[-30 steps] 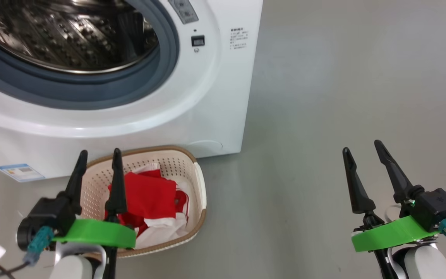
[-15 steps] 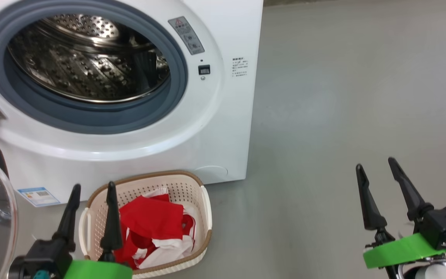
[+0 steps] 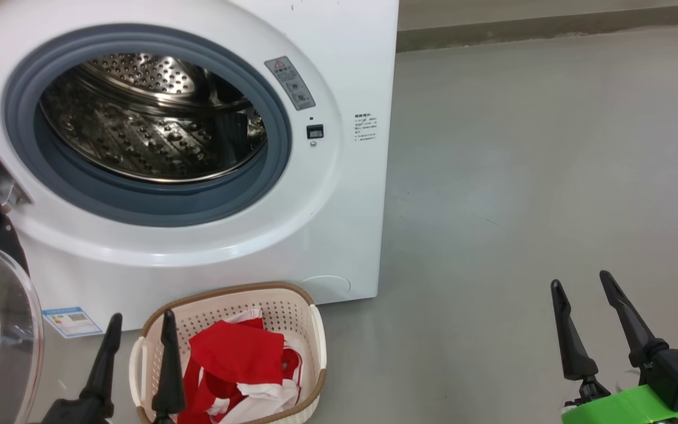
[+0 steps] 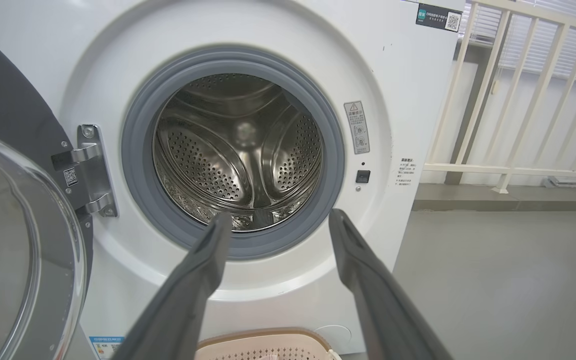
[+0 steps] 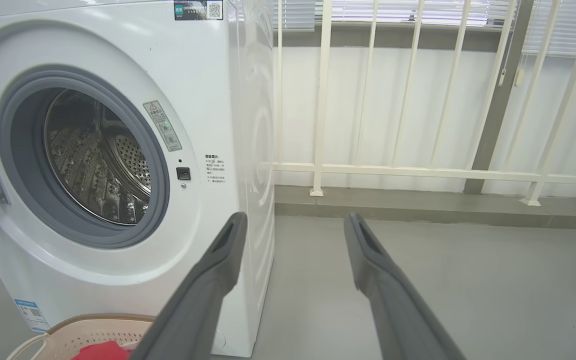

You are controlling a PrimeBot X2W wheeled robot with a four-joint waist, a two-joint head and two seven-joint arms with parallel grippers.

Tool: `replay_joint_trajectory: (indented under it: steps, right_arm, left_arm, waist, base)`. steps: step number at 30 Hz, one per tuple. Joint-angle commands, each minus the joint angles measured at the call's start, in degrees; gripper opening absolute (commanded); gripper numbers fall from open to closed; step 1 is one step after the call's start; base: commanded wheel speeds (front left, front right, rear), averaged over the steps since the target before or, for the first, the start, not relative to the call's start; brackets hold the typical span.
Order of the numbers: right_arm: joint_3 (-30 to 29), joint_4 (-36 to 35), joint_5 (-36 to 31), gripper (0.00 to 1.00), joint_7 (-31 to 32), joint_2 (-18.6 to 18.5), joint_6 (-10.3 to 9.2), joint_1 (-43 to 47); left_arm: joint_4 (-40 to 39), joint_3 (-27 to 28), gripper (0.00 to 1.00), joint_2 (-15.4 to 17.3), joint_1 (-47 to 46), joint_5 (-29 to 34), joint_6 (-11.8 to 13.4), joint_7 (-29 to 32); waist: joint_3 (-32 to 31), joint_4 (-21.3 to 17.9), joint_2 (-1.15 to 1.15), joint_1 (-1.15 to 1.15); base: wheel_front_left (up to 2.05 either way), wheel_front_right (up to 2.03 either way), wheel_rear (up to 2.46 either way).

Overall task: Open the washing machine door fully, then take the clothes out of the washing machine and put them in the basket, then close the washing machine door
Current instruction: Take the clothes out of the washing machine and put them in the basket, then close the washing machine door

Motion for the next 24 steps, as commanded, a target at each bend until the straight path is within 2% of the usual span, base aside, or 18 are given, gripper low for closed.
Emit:
replay_joint_trajectory:
  steps: [1, 15, 24]
  right_arm:
    - [1.23, -1.85, -0.04, 1.0, -0.36, -0.77, 0.35, -0.67]
    - [1.04, -2.2, 0.1, 1.0, -0.36, -0.77, 0.35, -0.3]
    - [0.81, -2.39, -0.21, 1.0, -0.36, -0.77, 0.35, -0.6]
  left_arm:
    - [-1.99, 1.69, 1.0, 0.52, -0.49, 0.68, 0.16, -0.69]
    - [-1.68, 2.18, 1.0, 0.77, -0.23, 1.81, 0.68, -0.69]
    - [-1.14, 1.85, 1.0, 0.88, -0.52, 2.37, 1.14, -0.69]
  waist:
    - [-0.12, -0.11, 0.0, 0.0]
    - [-0.03, -0.16, 0.0, 0.0]
    - [0.5, 0.14, 0.0, 0.0]
  base:
    - [0.0, 0.0, 0.0]
    - [-0.06, 0.06, 0.0]
    - [-1.09, 1.04, 0.05]
